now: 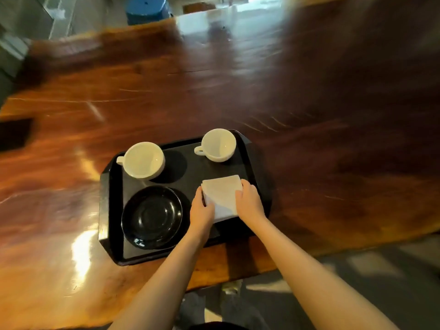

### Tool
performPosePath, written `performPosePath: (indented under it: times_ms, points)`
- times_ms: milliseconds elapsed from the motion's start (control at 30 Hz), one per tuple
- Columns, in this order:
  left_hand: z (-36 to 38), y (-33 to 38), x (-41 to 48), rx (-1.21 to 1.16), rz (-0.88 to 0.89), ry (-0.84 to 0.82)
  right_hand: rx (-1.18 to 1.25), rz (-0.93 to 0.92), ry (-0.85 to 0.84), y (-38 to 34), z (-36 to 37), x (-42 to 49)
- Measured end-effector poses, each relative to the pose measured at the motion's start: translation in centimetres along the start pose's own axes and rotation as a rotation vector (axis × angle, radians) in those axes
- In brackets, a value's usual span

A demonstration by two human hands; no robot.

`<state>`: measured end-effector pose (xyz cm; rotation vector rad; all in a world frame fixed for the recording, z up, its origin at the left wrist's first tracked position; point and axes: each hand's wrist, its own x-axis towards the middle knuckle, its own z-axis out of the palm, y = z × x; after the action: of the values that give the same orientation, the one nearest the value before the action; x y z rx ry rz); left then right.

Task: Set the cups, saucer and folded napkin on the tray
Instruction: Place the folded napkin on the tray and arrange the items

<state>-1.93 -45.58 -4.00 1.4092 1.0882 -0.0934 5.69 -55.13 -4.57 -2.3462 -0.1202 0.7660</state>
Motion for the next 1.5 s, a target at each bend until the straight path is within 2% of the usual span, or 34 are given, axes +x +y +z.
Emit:
performPosePath:
  times_ms: [167, 433, 633, 800, 933, 1133, 1233, 1500]
  points:
    - [0.0, -1.5, -1.9, 0.115, 0.2, 0.038, -0.128, -0.122, 0.045, 1.1, 0.8, -1.8]
    - [0.2, -3.0, -3.0, 0.17, 0.303, 0.026, -0.182, -0.182, 0.063, 2.4, 1.2, -2.8]
    - [-0.3, -2.6, -2.8, 0.066, 0.244, 0.027, -0.121, -0.202, 0.047, 2.1, 0.8, -2.9]
    - [-2.3, 3.6, 1.0, -0.061, 0.253, 0.159, 0.02, -0.268, 0.059, -1.1, -2.5, 0.7]
    - [-2.6, 7.2, 5.5, -0.006, 0.187, 0.103, 0.158, -0.257, -0.016, -3.2, -3.5, 4.9]
    - [-2.1, 6.9, 7.5, -0.054, 0.101, 0.038, 0.268, -0.248, -0.061, -4.2, -2.3, 7.7]
    - [-2.2, 6.2, 7.5, -0.086, 0.124, 0.045, 0.334, -0.261, -0.05, -4.2, -1.8, 7.9]
    - [-3.1, 6.6, 7.5, -0.113, 0.137, 0.07, 0.317, -0.292, -0.039, -4.9, -0.9, 7.5]
